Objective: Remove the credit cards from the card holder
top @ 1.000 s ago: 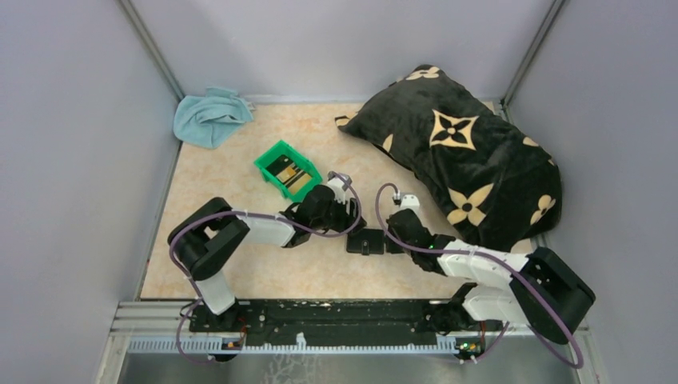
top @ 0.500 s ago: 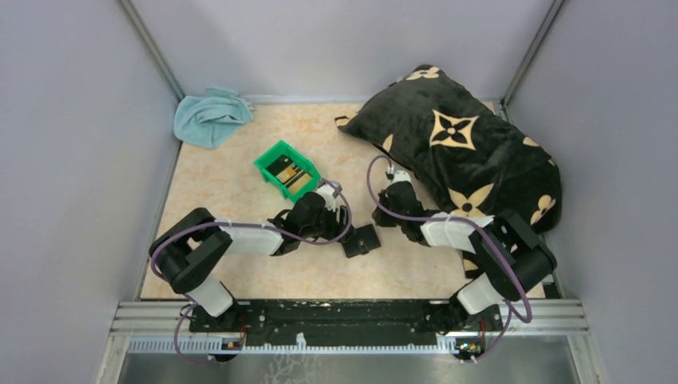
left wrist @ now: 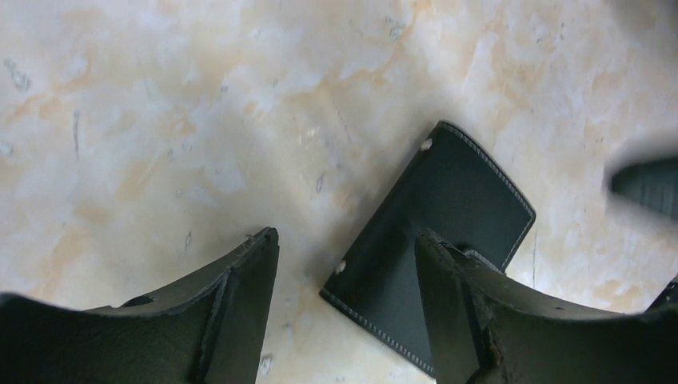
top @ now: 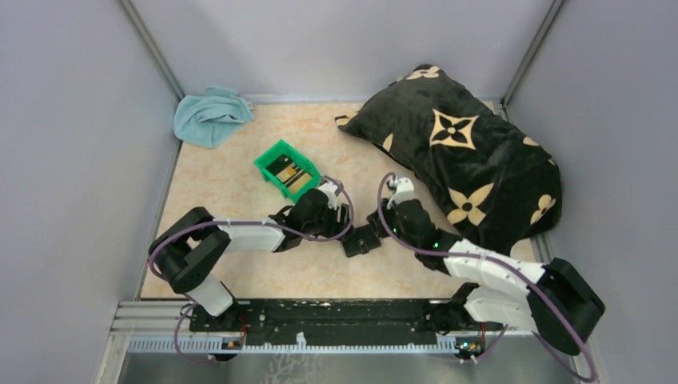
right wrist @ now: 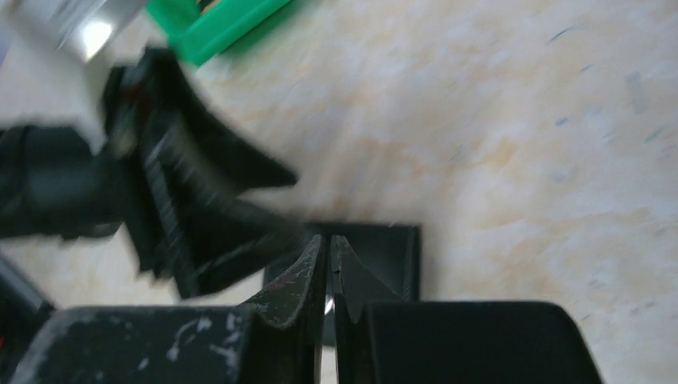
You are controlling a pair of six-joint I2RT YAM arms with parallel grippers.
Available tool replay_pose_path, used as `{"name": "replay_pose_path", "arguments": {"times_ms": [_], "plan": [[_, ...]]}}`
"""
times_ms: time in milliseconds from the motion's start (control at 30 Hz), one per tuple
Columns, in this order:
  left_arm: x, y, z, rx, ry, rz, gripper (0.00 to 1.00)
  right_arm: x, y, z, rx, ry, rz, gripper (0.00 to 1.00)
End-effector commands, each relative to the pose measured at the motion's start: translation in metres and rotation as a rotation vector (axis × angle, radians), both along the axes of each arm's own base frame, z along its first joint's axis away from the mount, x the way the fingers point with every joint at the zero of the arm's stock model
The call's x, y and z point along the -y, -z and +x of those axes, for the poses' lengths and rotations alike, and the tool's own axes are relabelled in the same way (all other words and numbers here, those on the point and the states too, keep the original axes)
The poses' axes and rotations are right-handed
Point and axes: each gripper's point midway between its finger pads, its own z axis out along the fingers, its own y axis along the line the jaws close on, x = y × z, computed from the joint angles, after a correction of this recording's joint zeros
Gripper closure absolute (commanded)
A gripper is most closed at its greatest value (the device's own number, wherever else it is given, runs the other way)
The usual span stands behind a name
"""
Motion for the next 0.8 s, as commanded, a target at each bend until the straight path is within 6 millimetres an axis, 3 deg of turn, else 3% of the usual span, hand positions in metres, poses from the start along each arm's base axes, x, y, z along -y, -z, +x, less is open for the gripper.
{"name": "replay_pose_path", "arguments": {"times_ms": [0, 133, 200, 300, 500, 633, 767], "plan": [[-0.006, 0.028, -0.004, -0.065, 0.035, 0.104, 0.29, -0.011, 0.013, -0.053, -0.010, -0.073, 0.003, 0.94], [0.010, 0.020, -0.002, -0.078, 0.076, 0.028, 0.29, -0.001, 0.041, -0.087, -0.092, -0.085, 0.036, 0.90], [0.014, 0.019, -0.003, -0.090, 0.087, 0.010, 0.29, 0.009, 0.059, -0.095, -0.130, -0.070, 0.018, 0.90], [0.015, 0.019, -0.005, -0.099, 0.086, 0.001, 0.39, 0.018, 0.072, -0.097, -0.149, -0.033, 0.003, 0.90], [0.003, 0.023, -0.013, -0.118, 0.058, 0.009, 0.50, 0.016, 0.078, -0.086, -0.150, -0.005, -0.065, 0.95], [-0.006, 0.028, -0.021, -0.139, 0.044, 0.018, 0.53, 0.012, 0.084, -0.070, -0.164, 0.005, -0.089, 0.98], [-0.018, 0.031, -0.026, -0.149, 0.001, 0.028, 0.53, 0.007, 0.078, -0.046, -0.148, 0.011, -0.084, 1.00]]}}
